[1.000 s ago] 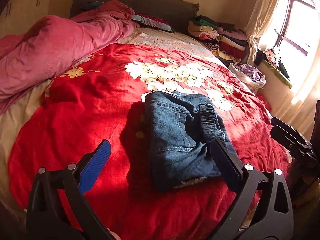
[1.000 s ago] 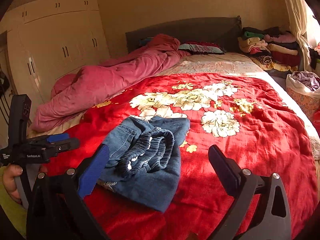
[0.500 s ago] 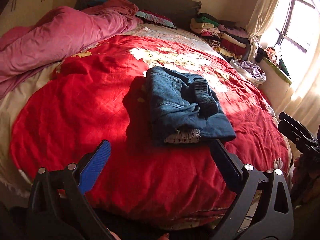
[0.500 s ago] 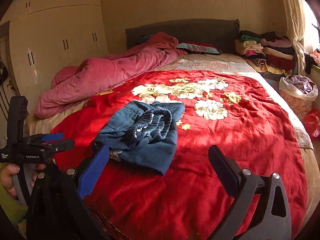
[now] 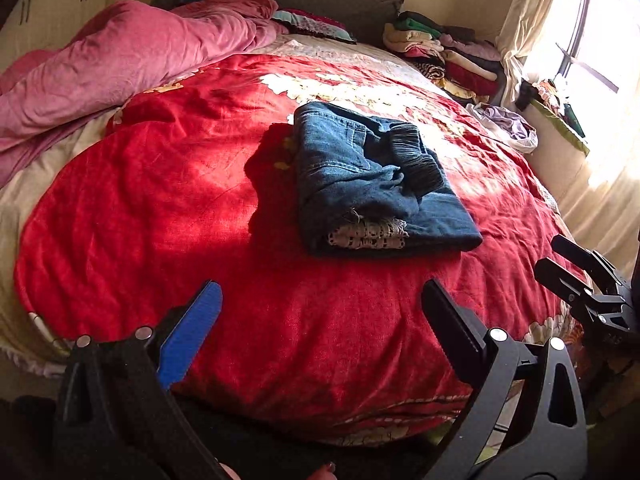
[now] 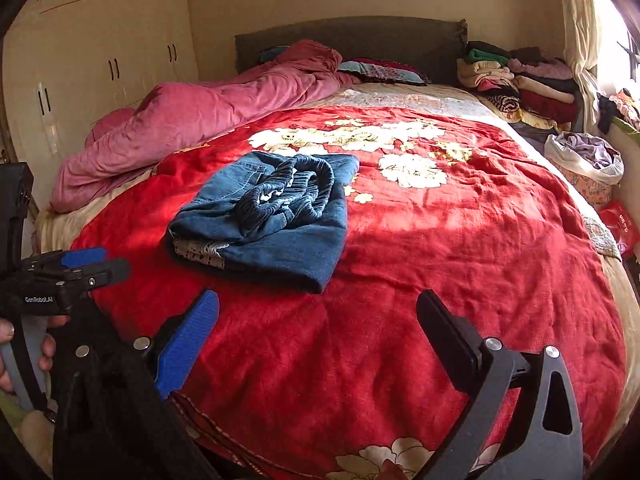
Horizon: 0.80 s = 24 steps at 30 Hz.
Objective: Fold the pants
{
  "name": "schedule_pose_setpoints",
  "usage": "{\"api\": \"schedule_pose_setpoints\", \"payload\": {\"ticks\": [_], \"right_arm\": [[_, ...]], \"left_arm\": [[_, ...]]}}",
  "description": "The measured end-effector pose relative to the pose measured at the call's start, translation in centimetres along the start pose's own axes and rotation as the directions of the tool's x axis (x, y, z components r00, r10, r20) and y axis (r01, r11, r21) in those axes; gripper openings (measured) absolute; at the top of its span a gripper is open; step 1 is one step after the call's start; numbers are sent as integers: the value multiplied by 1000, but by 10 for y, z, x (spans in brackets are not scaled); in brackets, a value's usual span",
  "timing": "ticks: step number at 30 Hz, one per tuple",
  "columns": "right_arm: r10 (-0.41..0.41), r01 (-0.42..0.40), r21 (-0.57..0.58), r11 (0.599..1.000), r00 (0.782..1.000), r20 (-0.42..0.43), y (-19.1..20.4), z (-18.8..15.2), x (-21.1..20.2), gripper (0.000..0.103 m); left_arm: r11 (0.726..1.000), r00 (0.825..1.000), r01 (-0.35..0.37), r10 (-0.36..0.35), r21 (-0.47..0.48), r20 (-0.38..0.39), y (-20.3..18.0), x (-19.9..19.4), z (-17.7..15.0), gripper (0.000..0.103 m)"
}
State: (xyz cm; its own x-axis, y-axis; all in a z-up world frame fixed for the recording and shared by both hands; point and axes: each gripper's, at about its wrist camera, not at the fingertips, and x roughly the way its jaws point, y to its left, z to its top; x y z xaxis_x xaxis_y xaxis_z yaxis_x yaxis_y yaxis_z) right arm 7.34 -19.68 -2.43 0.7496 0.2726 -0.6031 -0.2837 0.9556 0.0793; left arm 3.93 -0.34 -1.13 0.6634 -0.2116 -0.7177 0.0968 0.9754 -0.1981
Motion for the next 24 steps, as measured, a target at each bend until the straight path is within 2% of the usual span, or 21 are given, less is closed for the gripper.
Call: {"api": "schedule_pose_setpoints", "payload": {"ticks": [24], "right_arm": [[12, -12, 15, 1000, 1000, -13, 4, 1, 1, 99]], "left_arm": [[1000, 1000, -6, 6, -10, 5, 3, -5, -1, 93]]}}
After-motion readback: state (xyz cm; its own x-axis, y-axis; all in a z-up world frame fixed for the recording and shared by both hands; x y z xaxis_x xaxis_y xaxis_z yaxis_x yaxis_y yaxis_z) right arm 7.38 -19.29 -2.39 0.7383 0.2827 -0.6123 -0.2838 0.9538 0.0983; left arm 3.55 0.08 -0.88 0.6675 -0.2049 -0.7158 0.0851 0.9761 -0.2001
